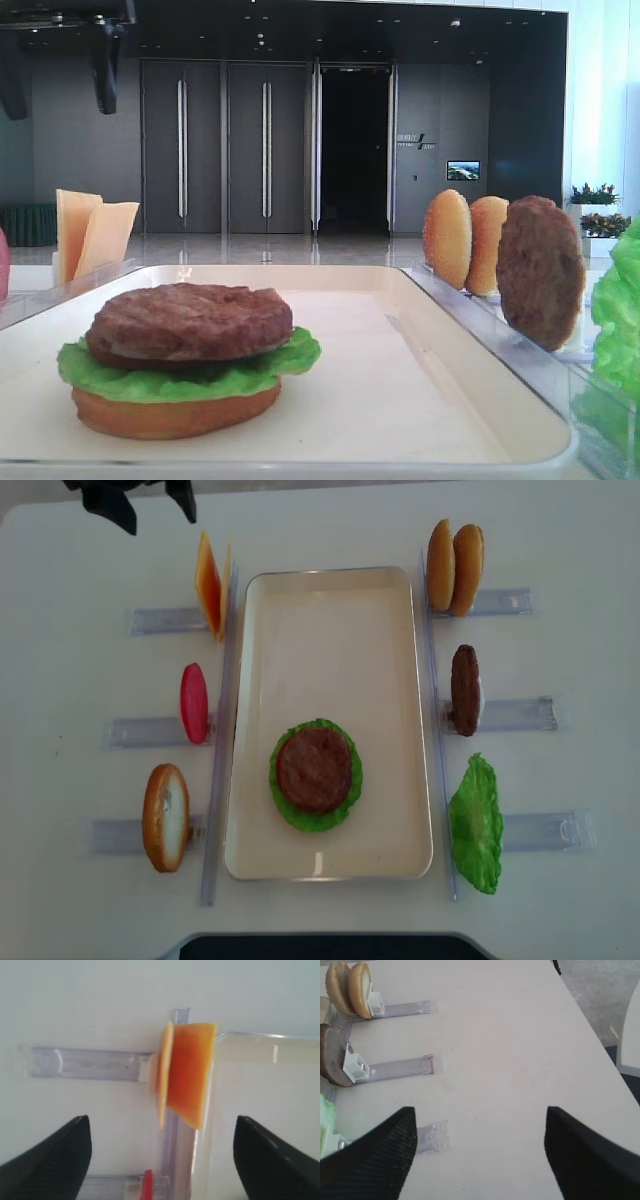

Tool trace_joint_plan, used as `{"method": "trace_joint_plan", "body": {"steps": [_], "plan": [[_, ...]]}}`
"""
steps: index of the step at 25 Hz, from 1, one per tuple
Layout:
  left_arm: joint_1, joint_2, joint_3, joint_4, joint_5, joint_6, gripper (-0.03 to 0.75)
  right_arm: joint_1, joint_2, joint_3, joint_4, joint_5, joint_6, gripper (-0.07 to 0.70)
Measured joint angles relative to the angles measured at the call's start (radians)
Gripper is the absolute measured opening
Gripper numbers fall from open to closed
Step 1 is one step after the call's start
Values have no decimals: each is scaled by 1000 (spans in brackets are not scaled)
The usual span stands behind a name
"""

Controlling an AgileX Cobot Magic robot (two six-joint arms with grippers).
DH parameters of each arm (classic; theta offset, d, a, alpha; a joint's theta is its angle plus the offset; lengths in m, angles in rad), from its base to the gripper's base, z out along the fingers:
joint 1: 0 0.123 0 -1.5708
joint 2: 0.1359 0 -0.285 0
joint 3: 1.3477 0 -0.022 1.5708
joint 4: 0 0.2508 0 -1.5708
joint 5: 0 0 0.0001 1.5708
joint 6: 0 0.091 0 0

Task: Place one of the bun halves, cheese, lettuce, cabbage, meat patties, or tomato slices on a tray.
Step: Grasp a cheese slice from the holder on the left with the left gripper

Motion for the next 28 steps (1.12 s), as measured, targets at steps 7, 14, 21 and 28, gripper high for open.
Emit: {"method": "trace_joint_plan", "body": {"steps": [7,14,21,28], "plan": [[-101,63,-50,-8,1,-94,689,0,0,0,0,0,0,535],[-104,111,-55,-21,3,-128,668,0,0,0,0,0,0,535],[-104,140,-55,-24,3,-129,665,0,0,0,0,0,6,535],[-104,163,-55,-24,-31,-130,664,0,0,0,0,0,6,535]]}}
